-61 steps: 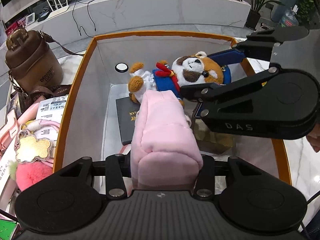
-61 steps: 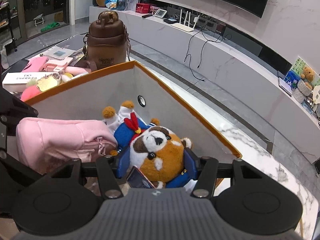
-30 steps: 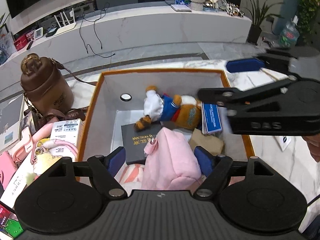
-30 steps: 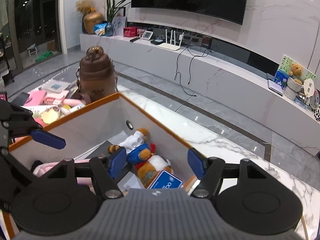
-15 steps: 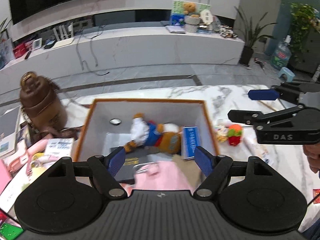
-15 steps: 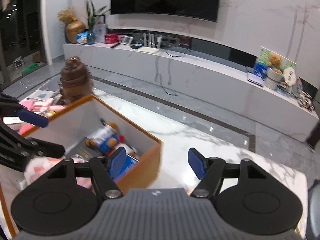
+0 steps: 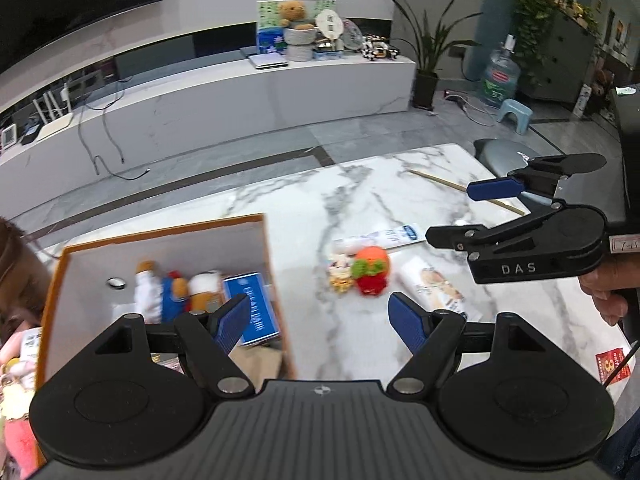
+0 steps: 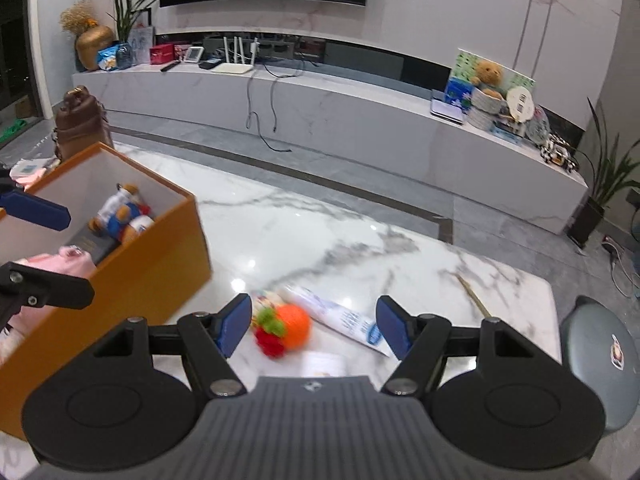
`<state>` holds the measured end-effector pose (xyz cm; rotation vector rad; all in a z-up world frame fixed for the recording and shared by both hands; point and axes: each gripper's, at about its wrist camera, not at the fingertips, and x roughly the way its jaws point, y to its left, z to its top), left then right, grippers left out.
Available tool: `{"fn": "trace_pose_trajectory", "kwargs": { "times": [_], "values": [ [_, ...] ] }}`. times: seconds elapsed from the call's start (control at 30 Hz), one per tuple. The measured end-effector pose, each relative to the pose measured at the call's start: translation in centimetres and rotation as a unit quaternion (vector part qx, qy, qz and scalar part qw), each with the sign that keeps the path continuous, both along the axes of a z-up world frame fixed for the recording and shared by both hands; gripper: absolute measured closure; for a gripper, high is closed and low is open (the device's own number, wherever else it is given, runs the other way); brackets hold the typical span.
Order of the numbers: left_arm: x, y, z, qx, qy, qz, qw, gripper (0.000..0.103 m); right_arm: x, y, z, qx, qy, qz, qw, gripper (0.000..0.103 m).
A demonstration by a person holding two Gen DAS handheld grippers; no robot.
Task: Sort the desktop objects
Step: 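Move both tools back to the crocheted fruit and lotion bottle, then grasp the crocheted orange fruit with the left tool while the right tool grasps the lotion bottle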
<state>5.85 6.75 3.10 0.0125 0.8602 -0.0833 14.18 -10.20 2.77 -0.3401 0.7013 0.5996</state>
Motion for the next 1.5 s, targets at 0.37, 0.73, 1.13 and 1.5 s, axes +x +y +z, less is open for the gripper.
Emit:
{"fn": "trace_pose_trajectory", "kwargs": {
  "times": [0.37,0.73,1.13,1.5],
  "values": [
    [3.1,-4.0,-2.0,-0.029,-0.007,-0.001,0.9996,0.014,-0.1,-2.4,-4.0,-0.047,0.027,0.002,0.999,0.032],
    [6.8,-5.6,-5.9,-0.062,0.040,0.040,0.9965,0.014,-0.4,-2.3,-6.8,-0.060,0.054,0.020,0.997,0.032],
    [9.5,-4.0,-9.0,-0.156,0.067,0.093,0.9811,0.014,0.1,-2.1,-8.9,-0.047,0.061,0.013,0.997,0.032],
    [10.3,-3.8,-10.9,-0.201,0.078,0.106,0.9708,0.014,0.7,-1.9,-10.8,-0.051,0.064,0.012,0.997,0.037]
  ]
}}
